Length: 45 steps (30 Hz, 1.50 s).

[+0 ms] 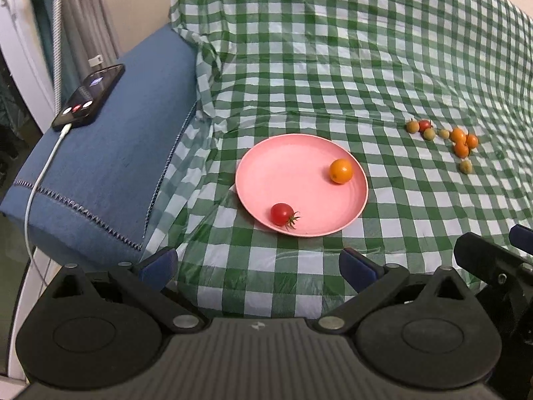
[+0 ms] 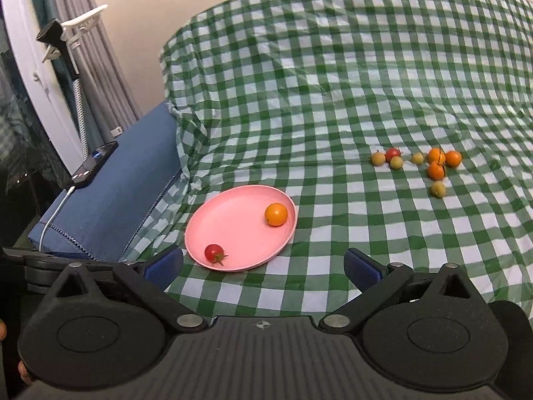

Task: Organize fruits
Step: 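Grasp a yellow cherry tomato with the left tool while the right tool grasps the leafy mandarin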

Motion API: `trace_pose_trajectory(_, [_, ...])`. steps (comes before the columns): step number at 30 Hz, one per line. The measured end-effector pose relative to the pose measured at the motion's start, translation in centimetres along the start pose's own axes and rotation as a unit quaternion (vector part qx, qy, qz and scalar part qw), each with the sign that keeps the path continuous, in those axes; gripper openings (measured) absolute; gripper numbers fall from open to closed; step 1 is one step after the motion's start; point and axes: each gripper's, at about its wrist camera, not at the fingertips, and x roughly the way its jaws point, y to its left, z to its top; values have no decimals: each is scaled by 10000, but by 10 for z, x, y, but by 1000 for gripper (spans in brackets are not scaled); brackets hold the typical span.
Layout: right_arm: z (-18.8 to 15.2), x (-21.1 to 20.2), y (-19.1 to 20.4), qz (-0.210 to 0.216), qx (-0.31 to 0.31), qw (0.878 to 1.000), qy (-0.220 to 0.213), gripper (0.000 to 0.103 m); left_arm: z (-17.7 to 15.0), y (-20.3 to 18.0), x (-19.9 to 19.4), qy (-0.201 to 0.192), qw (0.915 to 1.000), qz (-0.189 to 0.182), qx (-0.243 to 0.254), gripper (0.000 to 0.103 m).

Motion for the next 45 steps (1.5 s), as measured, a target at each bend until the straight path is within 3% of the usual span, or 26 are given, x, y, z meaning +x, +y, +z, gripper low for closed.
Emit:
trace_pose_trajectory(5, [5, 9, -25, -267, 251, 9993, -26, 102, 20, -21, 11, 94, 9998, -38, 141, 103])
trace_pose_trajectory(14, [26, 33, -106, -1510, 408, 9876, -128, 102, 85, -88, 56, 247, 9984, -502, 87, 103])
trace_pose_trajectory(23, [47, 104, -195, -2351, 695, 9689, -339, 102, 156, -181, 128, 408, 9947, -943, 104, 103])
trace_pose_trajectory(28, [62, 154, -239, -2278, 690, 9712, -126, 102, 184, -240, 187, 611, 9930, -929, 411, 103])
trace_pose_trajectory(34, [79, 210, -274, -2075, 427, 9772, 94, 102, 199, -285, 251, 1034, 9890, -978, 393, 103])
trace_pose_trajectory(39, [88, 246, -287, -2014, 116, 9793, 181, 102, 200, -308, 280, 1193, 9855, -1074, 543, 103])
trace_pose_trajectory(43, [90, 267, -299, -2006, 8, 9792, 298, 102, 201, -315, 298, 1449, 9823, -1125, 371, 103])
trace_pose_trajectory(45, [87, 269, -302, -2018, -58, 9793, 159, 102, 200, -314, 297, 1361, 9840, -1101, 343, 102])
